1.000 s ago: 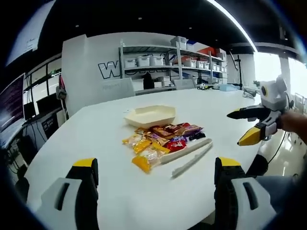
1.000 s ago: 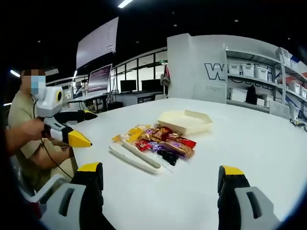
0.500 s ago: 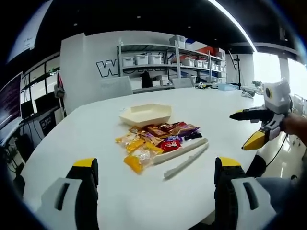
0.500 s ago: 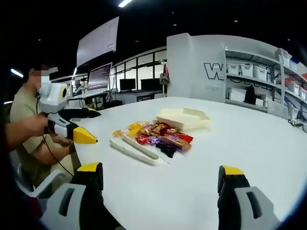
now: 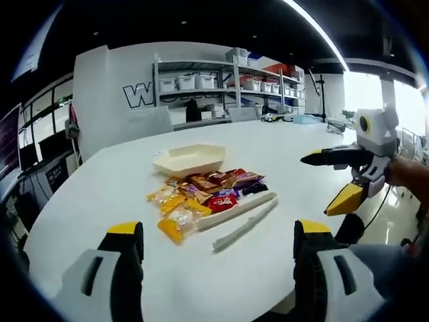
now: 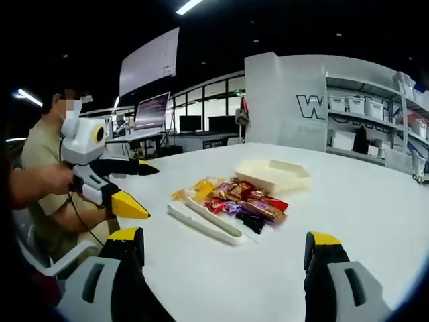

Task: Place the target food into the container with the food tongs after gripping and lifting it, then release it inside without dropping or visibly crushing the food.

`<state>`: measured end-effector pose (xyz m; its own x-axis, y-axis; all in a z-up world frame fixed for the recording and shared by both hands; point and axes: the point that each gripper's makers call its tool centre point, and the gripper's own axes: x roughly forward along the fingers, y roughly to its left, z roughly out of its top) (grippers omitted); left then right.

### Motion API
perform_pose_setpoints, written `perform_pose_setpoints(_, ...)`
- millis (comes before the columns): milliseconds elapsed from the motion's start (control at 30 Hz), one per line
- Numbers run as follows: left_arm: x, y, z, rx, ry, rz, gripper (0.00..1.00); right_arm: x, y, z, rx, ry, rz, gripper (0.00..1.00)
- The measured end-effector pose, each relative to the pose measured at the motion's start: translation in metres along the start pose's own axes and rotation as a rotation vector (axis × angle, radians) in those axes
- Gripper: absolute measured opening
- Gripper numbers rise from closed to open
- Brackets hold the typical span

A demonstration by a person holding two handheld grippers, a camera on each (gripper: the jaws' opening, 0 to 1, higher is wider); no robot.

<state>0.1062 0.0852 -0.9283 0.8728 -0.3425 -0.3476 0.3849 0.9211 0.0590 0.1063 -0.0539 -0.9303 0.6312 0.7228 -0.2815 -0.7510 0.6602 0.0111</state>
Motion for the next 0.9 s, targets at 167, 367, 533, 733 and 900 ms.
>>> perform_pose_setpoints(167, 0.004, 0.002, -0.004, 0.01, 0.006, -0.015, 0.82, 0.002, 0.003, -0.004, 0.009, 0.001, 0.033, 0.99)
perform_pose_setpoints(367, 0.008, 0.002, -0.008, 0.014, -0.003, -0.034, 0.69, 0.008, 0.003, -0.006, 0.019, -0.002, 0.045, 0.98)
perform_pose_setpoints(533, 0.01, 0.005, -0.016, 0.012, 0.026, -0.027, 0.75, 0.013, 0.0, -0.012, 0.023, 0.023, 0.045, 0.99)
perform_pose_setpoints(733, 0.009, 0.016, -0.022, -0.019, 0.036, 0.001, 0.84, 0.013, -0.005, -0.011, 0.02, 0.029, 0.031, 0.98)
perform_pose_setpoints(900, 0.011, 0.018, -0.031, -0.013, 0.055, 0.007, 0.85, 0.014, -0.006, -0.013, 0.048, 0.031, 0.036, 0.97)
